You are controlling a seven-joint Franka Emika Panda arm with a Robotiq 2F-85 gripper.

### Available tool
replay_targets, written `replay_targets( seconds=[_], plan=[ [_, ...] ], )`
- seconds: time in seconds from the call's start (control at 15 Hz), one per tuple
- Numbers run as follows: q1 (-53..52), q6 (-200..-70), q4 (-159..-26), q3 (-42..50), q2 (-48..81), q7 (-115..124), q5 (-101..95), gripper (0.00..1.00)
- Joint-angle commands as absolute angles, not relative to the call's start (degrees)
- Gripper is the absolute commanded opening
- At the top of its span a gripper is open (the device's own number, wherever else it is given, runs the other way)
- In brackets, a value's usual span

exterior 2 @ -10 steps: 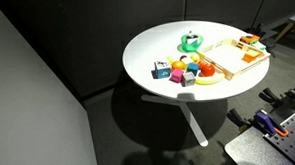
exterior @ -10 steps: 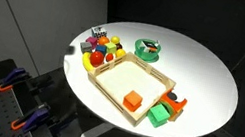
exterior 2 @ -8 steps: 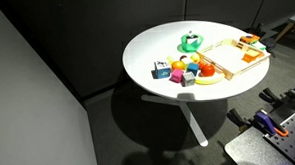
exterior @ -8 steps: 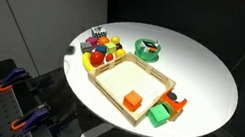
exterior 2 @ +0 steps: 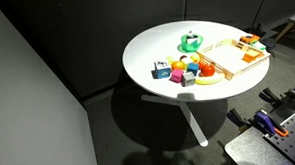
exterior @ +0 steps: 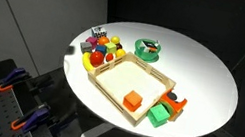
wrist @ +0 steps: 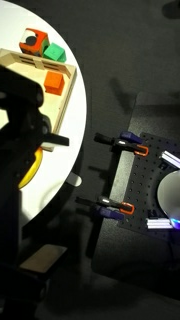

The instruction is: Put the red ball in the box

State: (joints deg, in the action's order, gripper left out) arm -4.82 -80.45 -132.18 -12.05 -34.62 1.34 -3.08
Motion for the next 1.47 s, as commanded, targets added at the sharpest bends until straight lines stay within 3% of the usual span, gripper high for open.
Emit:
replay_targets(
  seconds=[0.0,1.4],
  plan=[
    [-6.3,-81.1,-131.6,-11.0,-33.4,2.3,-3.2,1.00],
    [-7.0,-115.2,-129.5,-7.8,-12.7,-2.5,0.2,1.00]
  ],
)
